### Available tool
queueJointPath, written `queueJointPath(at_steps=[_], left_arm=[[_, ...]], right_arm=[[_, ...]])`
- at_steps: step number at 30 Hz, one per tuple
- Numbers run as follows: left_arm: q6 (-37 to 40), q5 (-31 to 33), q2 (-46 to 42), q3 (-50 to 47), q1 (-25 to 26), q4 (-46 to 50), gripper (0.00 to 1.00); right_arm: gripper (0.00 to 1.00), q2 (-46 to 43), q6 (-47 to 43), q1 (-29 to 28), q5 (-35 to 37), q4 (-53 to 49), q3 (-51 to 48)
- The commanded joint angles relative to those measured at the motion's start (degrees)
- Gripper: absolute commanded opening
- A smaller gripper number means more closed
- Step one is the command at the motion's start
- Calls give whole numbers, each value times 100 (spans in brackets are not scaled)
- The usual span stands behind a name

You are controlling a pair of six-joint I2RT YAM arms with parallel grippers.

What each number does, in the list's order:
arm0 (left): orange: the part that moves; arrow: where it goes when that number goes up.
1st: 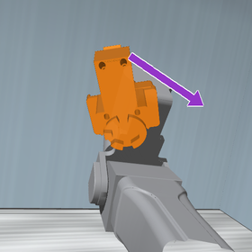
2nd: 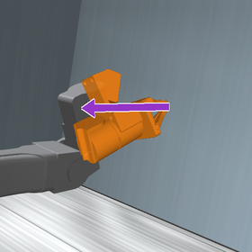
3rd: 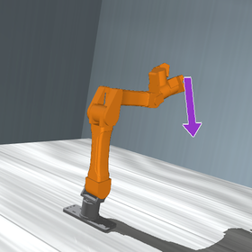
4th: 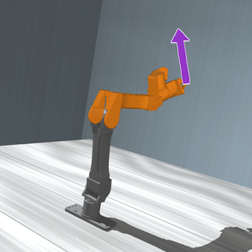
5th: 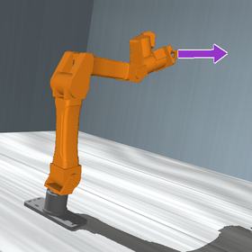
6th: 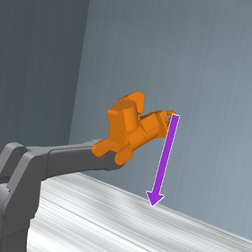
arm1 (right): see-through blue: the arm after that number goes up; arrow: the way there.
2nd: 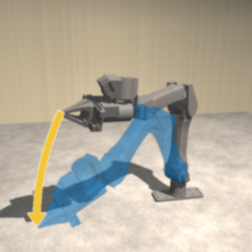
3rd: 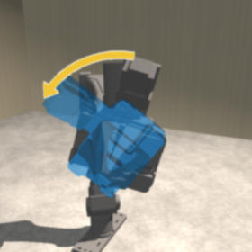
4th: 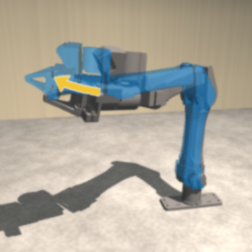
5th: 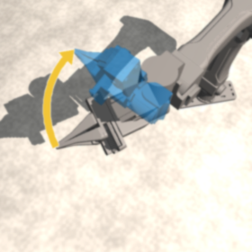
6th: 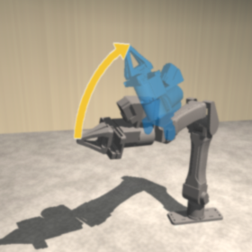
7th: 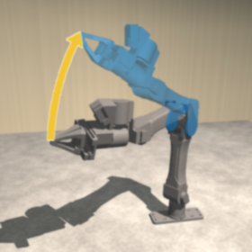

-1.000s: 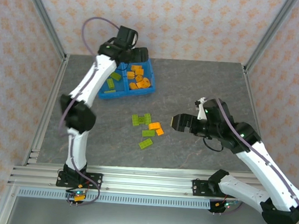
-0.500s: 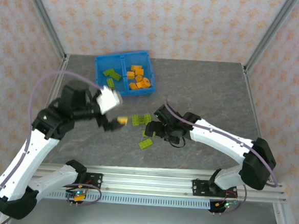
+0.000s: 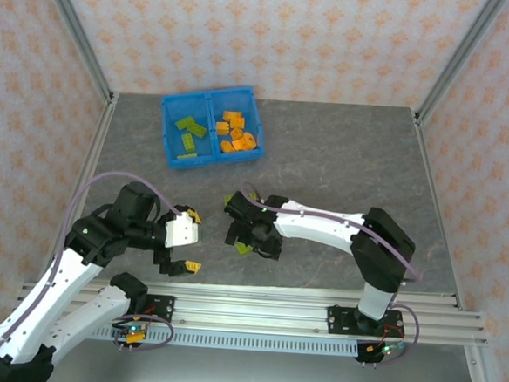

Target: Sort the legos into containers by color

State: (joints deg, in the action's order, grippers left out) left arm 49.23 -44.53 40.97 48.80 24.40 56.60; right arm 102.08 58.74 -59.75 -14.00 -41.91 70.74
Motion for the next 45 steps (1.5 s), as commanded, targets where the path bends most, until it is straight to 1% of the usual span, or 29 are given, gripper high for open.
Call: queueJointPath(at_steps=[1, 6, 10, 11, 13, 16, 18, 23, 25, 26, 28, 31, 33, 36, 37, 39, 40, 41, 42, 45], left_arm=[[113, -329, 117, -62, 72, -4, 100], [89, -363, 18, -191, 103, -208, 100], [-17, -370, -50, -326, 108, -382, 100], [-27, -372, -33, -347, 102, -396, 100], [-61, -372, 2, -346, 108, -414, 100], [-93, -396, 59, -347, 105, -417, 100], [-85, -467, 110, -353, 101, -425, 100], [34, -953, 258, -353, 122, -526, 100], [36, -996, 266, -369, 138, -605, 100], [29, -994, 253, -358, 150, -639, 100], [-118, -928, 198, -354, 148, -748, 100], [-1119, -313, 87, -414, 149, -1426, 100], [-1550, 15, -72, -527, 152, -1905, 100], [-2344, 682, -491, -959, 149, -3052, 100], [-2659, 1037, -654, -1159, 152, -3497, 100], [-3464, 2122, -939, -1598, 151, -4351, 100], [-3925, 2854, -1086, -1844, 148, -4725, 100], [-4139, 3376, -1221, -1958, 120, -4915, 100], [-4185, 3691, -1360, -1916, 111, -4855, 100], [-4775, 5438, -1714, -1648, 84, -4457, 100]], right_arm=[[99, 217, 290, -2, 487, -303, 247], [99, 526, 484, -2, 877, -316, 325], [96, 793, 438, -2, 875, -211, 453], [93, 856, 441, -2, 889, -227, 485], [84, 881, 474, -2, 881, -217, 444], [71, 735, 547, -2, 852, -101, 164], [62, 543, 635, -2, 883, -41, -123], [39, -181, 849, -1, 1086, 179, -870], [31, -469, 835, 18, 1229, 134, -971], [29, -644, 771, 24, 1351, 80, -976], [29, -999, 521, 22, 1634, -52, -870], [31, -1558, -381, -31, 2016, 7, -517], [30, -1794, -922, -55, 2272, 150, -191], [30, -1775, -1943, -49, 2418, 571, 490], [31, -1641, -2296, -55, 2402, 710, 776], [32, -1248, -2846, -18, 2425, 922, 1275], [32, -984, -2989, 46, 2456, 1023, 1516], [32, -686, -2989, 172, 2418, 1090, 1750], [31, -413, -2950, 319, 2247, 1120, 1973], [30, 500, -3028, 664, 1528, 1305, 2782]])
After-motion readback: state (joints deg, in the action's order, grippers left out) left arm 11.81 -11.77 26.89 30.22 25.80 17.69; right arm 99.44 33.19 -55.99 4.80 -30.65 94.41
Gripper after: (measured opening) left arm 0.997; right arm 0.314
